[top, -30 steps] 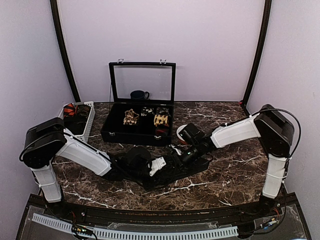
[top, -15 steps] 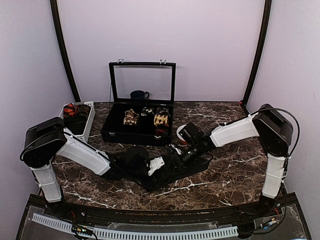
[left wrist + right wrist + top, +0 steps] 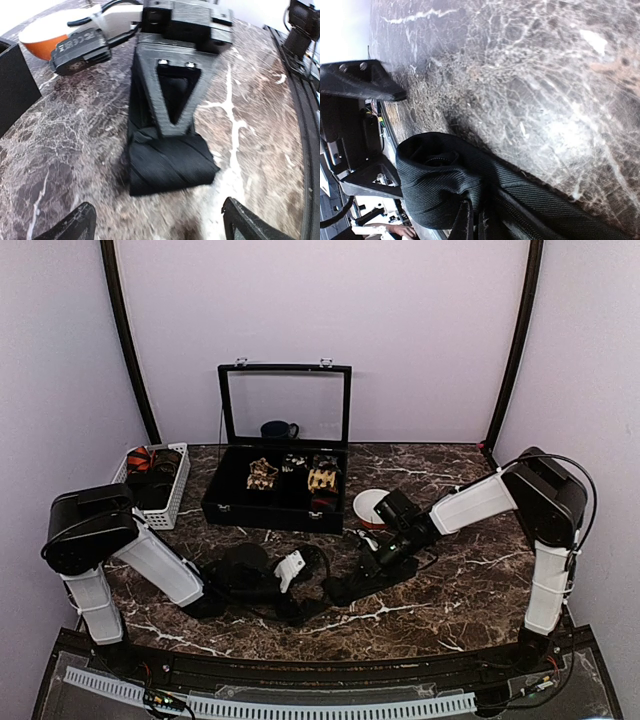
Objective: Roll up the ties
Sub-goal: Roll the tie at the center of the board.
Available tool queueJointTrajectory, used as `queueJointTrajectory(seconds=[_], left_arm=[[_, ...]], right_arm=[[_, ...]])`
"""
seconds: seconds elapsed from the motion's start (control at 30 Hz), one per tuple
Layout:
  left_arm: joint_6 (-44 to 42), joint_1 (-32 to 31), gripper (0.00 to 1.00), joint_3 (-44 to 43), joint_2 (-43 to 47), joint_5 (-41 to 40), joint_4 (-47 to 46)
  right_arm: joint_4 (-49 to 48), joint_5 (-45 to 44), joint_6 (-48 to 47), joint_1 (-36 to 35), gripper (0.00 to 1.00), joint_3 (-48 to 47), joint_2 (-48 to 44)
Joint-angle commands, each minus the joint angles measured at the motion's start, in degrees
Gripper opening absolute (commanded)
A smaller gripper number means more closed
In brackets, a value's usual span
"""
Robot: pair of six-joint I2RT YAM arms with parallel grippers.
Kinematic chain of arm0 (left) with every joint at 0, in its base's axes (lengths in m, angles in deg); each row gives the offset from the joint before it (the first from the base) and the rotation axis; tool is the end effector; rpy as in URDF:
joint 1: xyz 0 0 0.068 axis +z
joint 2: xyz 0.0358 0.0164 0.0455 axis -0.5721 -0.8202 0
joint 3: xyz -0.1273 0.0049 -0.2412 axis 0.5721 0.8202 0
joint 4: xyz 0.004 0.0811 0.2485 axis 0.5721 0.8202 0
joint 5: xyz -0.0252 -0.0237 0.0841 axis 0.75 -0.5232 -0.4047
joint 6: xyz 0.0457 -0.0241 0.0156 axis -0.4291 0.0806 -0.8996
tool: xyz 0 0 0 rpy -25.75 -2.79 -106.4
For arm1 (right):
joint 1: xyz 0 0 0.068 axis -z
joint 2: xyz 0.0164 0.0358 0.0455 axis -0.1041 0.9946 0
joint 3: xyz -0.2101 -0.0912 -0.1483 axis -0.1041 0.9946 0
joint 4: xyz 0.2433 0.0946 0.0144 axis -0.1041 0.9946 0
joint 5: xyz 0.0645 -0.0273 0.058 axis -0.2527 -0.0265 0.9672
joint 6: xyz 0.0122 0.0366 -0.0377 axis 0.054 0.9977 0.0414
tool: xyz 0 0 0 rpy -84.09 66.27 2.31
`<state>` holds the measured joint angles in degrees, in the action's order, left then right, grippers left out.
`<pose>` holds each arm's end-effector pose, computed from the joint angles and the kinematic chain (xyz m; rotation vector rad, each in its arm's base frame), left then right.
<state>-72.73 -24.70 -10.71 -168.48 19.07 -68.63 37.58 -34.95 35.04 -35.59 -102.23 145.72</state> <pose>0.1529 -0.2712 0.1148 1.0918 1.7547 -0.8310 0.2445 0.2508 0.1056 0.6115 -2.6821 -1.2781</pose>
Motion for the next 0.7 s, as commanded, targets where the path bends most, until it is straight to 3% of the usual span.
queueJointTrajectory(seconds=[0.0, 0.3, 0.5, 0.67], left_arm=[[2.9, -1.2, 0.9, -1.4, -6.1, -2.6, -12.7], [5.1, -4.1, 0.85, -6.7, -16.0, -4.9, -19.3], [2.6, -5.0, 0.56, -7.1, -15.9, -9.6, -11.5], [-1.6, -5.2, 0.4, -6.7, -11.8, -12.6, 0.9]], right_arm=[[0.6, -6.6, -1.8, 0.5, 0.0, 3.1, 2.6], [-2.4, -8.3, 0.0, 0.4, 0.0, 5.0, 3.3], [-2.5, -7.4, 0.3, 0.5, 0.0, 4.8, 2.5], [1.8, -7.0, 0.0, 0.8, 0.29, 2.9, -1.6]])
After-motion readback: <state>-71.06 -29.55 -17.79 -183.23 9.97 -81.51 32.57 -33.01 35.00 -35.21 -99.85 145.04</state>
